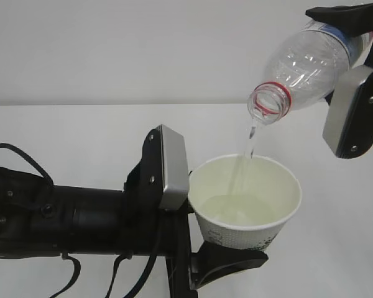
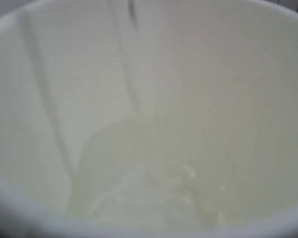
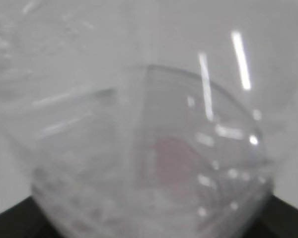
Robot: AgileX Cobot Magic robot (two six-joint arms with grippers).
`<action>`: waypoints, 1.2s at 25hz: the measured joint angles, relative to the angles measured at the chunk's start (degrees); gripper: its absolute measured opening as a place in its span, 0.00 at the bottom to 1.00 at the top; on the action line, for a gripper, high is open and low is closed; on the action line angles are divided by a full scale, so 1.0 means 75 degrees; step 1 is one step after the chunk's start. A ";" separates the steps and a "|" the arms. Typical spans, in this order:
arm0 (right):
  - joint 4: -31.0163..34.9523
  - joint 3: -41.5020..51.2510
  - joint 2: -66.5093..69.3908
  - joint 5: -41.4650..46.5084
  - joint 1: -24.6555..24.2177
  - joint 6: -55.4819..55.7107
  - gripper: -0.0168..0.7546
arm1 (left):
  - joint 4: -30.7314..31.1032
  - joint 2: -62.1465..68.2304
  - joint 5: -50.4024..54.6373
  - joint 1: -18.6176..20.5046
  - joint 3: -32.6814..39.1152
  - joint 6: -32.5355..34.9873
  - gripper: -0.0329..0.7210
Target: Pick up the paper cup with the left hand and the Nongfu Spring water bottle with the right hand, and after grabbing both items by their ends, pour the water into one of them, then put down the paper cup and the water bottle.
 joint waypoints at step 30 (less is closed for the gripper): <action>0.0045 0.0000 -0.0016 -0.0112 0.0000 -0.0227 0.68 | 0.0061 0.0005 -0.0043 0.0000 0.0000 -0.0071 0.72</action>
